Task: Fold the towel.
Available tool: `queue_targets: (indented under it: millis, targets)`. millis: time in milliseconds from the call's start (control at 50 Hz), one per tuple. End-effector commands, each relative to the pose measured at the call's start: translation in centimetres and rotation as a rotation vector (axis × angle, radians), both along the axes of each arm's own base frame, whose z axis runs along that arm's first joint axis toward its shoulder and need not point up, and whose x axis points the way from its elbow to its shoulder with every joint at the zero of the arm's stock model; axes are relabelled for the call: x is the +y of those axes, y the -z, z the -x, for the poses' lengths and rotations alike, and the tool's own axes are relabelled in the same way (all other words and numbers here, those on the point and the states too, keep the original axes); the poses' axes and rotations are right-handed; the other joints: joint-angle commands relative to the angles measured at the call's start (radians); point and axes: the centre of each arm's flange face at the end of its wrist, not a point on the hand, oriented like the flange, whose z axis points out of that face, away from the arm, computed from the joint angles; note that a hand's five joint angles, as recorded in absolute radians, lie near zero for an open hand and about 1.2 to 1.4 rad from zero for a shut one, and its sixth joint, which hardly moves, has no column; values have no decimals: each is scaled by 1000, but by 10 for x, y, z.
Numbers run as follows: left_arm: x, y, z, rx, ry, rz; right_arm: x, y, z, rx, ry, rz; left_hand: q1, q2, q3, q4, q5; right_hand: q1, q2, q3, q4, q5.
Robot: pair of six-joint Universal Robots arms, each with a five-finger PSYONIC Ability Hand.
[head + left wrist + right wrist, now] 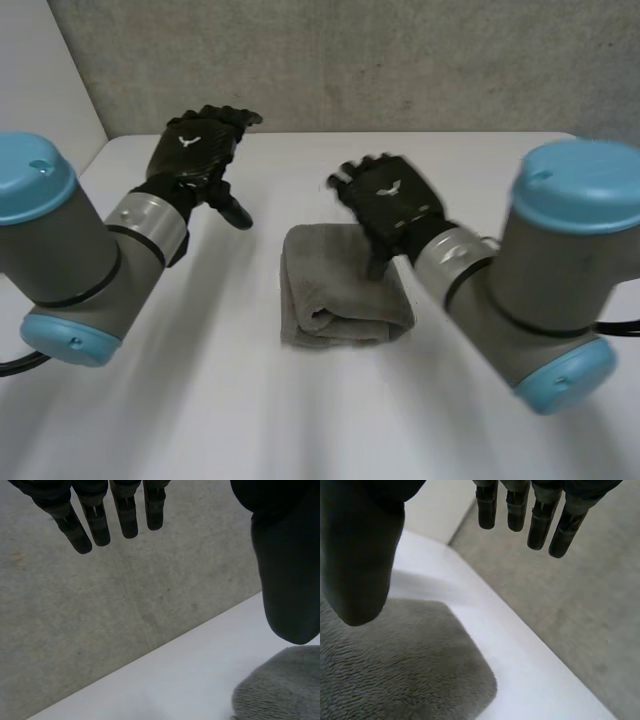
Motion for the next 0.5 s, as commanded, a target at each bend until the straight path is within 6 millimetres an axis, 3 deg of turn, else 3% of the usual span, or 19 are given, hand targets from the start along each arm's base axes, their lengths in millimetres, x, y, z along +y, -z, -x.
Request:
queue_targets:
  millis: [20,60,100,140,160,200,300,440,500]
  targets:
    - [15,21,25,-32,74,-69,-19,6,27,-29,73,-99,-60,-55,-41,-60,-192,-55,-68,-57,-72,-52]
    - [18,30,28,-39,86,-100,-22,13,27,-19,69,-120,-60,-55,-41,-60,-192,-55,-68,-57,-72,-52]
    - [22,40,33,-45,101,-137,-29,36,25,8,61,-172,-60,-55,-41,-60,-192,-55,-68,-57,-72,-52]
    - [32,63,45,-62,133,-212,-34,44,25,17,66,-188,-57,-52,-38,-57,-189,-55,-68,-57,-72,-52]
    - [32,63,45,-62,133,-212,-34,45,25,17,66,-188,-57,-52,-38,-57,-189,-55,-68,-57,-72,-52]
    - [42,88,54,-102,159,-269,-41,60,22,34,67,-215,-57,-52,-38,-57,-189,-55,-68,-57,-72,-52]
    - [41,117,54,-155,118,-325,-49,86,16,59,70,-258,-54,-49,-35,-54,-186,-55,-68,-57,-72,-52]
    - [38,119,51,-215,83,-328,-51,96,11,81,64,-289,-57,-52,-38,-57,-189,-55,-68,-57,-72,-52]
    - [37,102,50,-211,80,-314,-50,90,11,76,62,-293,-63,-58,-44,-63,-195,-55,-68,-57,-72,-52]
